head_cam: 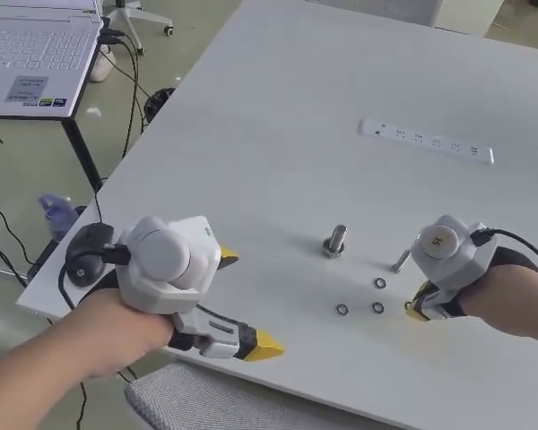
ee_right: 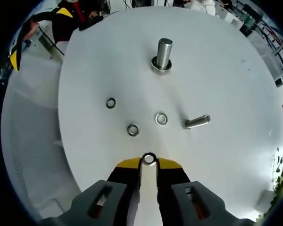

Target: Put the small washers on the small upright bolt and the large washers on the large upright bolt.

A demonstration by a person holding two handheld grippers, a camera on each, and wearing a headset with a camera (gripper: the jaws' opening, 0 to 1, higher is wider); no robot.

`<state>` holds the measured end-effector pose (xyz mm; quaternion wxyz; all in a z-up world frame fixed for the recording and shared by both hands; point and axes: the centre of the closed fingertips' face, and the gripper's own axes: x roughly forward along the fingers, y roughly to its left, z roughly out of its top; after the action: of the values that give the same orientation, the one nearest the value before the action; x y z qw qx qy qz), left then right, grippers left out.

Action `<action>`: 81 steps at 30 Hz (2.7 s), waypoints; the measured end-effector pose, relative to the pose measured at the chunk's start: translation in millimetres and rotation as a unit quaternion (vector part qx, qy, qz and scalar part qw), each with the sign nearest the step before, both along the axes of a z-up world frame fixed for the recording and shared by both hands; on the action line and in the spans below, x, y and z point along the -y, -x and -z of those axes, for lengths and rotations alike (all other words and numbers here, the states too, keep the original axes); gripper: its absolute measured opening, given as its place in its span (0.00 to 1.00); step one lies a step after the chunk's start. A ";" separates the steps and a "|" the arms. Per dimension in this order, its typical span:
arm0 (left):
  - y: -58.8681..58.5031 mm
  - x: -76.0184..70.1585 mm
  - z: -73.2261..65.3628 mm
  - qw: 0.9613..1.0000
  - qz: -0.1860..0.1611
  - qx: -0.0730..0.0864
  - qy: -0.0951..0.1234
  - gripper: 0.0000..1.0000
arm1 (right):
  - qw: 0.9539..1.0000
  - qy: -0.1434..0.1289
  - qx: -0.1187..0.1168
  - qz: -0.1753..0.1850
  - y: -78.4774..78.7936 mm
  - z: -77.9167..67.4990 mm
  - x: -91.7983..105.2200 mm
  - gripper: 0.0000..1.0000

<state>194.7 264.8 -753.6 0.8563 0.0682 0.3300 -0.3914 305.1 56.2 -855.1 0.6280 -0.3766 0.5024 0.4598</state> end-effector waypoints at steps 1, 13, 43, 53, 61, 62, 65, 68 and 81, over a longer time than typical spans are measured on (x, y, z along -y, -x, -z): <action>0.1 -0.1 0.4 1.000 0.001 0.000 -0.001 0.84 | 1.000 0.000 0.002 0.000 -1.1 -0.9 1.0 0.12; -1.0 1.2 0.4 1.000 0.007 0.001 -0.005 0.87 | 1.000 0.004 0.006 -0.006 -5.7 -25.2 9.6 0.12; -2.9 -3.0 6.0 1.000 -0.003 -0.004 -0.003 0.89 | 0.999 -0.017 0.027 0.003 -54.7 -58.4 -8.9 0.12; -7.5 -3.2 5.2 1.000 -0.002 -0.003 -0.001 0.88 | 0.999 -0.022 0.026 -0.007 -61.0 -54.5 -22.1 0.12; -9.3 -5.6 6.4 1.000 -0.003 -0.006 -0.002 0.87 | 0.999 -0.021 0.023 -0.013 -63.5 -51.7 -26.8 0.12; -9.1 -5.7 6.7 1.000 -0.003 -0.007 -0.003 0.87 | 0.999 -0.020 0.023 -0.014 -63.4 -51.2 -27.3 0.12; -9.8 -5.8 7.5 1.000 -0.003 -0.008 -0.001 0.87 | 0.999 -0.021 0.022 -0.014 -63.6 -49.8 -28.3 0.12; -9.7 -5.8 9.3 1.000 -0.002 -0.010 -0.003 0.86 | 0.999 -0.019 0.021 -0.015 -63.5 -47.8 -28.3 0.12; -12.5 -8.2 10.9 1.000 -0.002 -0.014 -0.002 0.85 | 1.000 -0.014 0.018 -0.019 -63.9 -42.9 -29.7 0.12</action>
<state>207.2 273.0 -764.5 0.8522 0.0644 0.3427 -0.3902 369.0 85.8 -812.2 0.6332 -0.3855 0.4776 0.4715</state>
